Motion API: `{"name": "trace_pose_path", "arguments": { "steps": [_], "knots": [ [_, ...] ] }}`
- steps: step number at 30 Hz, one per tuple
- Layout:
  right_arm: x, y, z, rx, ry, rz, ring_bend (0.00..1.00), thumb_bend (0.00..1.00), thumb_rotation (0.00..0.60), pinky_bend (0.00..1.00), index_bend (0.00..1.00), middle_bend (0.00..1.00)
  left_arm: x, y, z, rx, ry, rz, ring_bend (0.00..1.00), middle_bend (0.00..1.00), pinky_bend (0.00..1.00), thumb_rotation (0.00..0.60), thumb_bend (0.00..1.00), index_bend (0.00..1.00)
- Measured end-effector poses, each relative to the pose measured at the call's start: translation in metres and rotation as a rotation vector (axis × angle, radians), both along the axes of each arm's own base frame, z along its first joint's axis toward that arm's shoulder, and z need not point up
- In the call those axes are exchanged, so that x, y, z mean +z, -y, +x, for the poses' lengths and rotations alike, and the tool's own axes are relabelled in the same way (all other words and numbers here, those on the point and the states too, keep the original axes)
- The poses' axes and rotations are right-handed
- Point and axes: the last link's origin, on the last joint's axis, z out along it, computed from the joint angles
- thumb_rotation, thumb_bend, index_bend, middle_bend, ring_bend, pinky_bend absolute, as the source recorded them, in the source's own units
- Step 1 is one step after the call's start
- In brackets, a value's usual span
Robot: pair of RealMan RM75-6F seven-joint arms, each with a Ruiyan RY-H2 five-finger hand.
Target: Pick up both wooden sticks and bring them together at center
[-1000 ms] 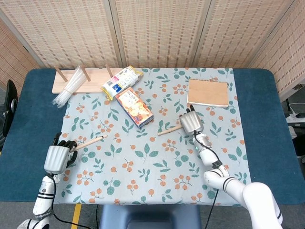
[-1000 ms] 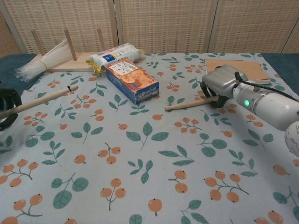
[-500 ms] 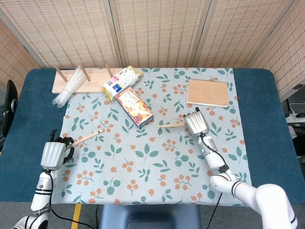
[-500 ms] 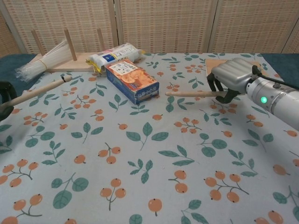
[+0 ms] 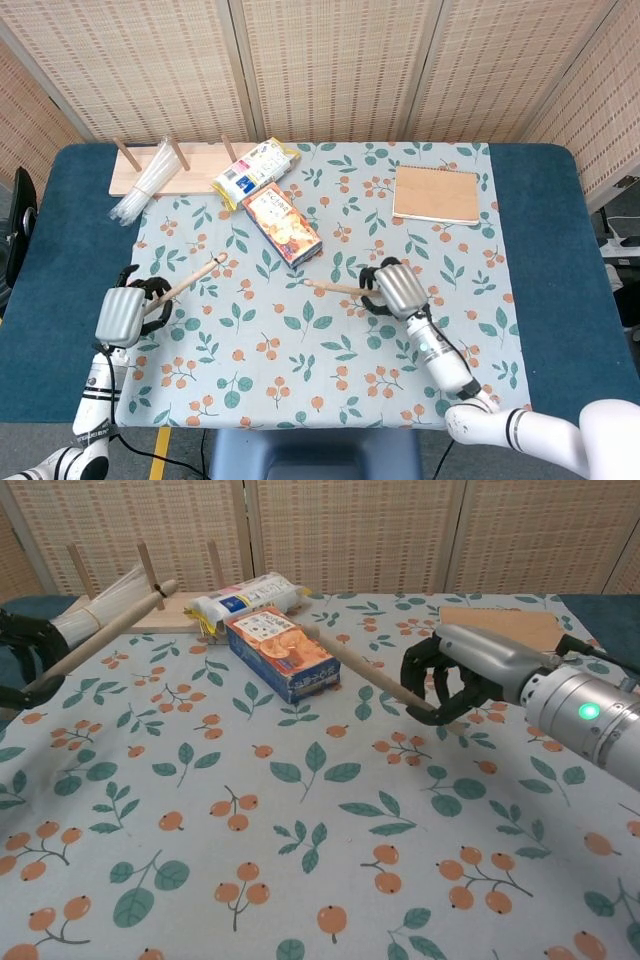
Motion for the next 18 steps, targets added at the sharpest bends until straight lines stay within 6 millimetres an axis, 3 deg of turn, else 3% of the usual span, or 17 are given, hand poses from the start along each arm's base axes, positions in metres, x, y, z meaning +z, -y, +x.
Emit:
{"name": "trace_pose_path", "arguments": {
  "steps": [5, 10, 18],
  "knots": [
    [-0.023, -0.012, 0.039, 0.025, 0.117, 0.065, 0.60, 0.30, 0.600, 0.29, 1.00, 0.88, -0.004, 0.004, 0.036, -0.033, 0.010, -0.058, 0.53, 0.85, 0.18, 0.600, 0.50, 0.87],
    [-0.031, -0.018, 0.071, 0.061, 0.168, 0.091, 0.60, 0.30, 0.600, 0.29, 1.00, 0.88, -0.014, 0.007, 0.058, -0.061, -0.042, -0.094, 0.53, 0.85, 0.18, 0.600, 0.50, 0.87],
    [-0.034, -0.021, 0.089, 0.072, 0.135, 0.085, 0.60, 0.30, 0.600, 0.29, 1.00, 0.88, -0.024, 0.016, 0.080, -0.104, -0.055, -0.118, 0.53, 0.85, 0.18, 0.600, 0.50, 0.87]
  ]
}}
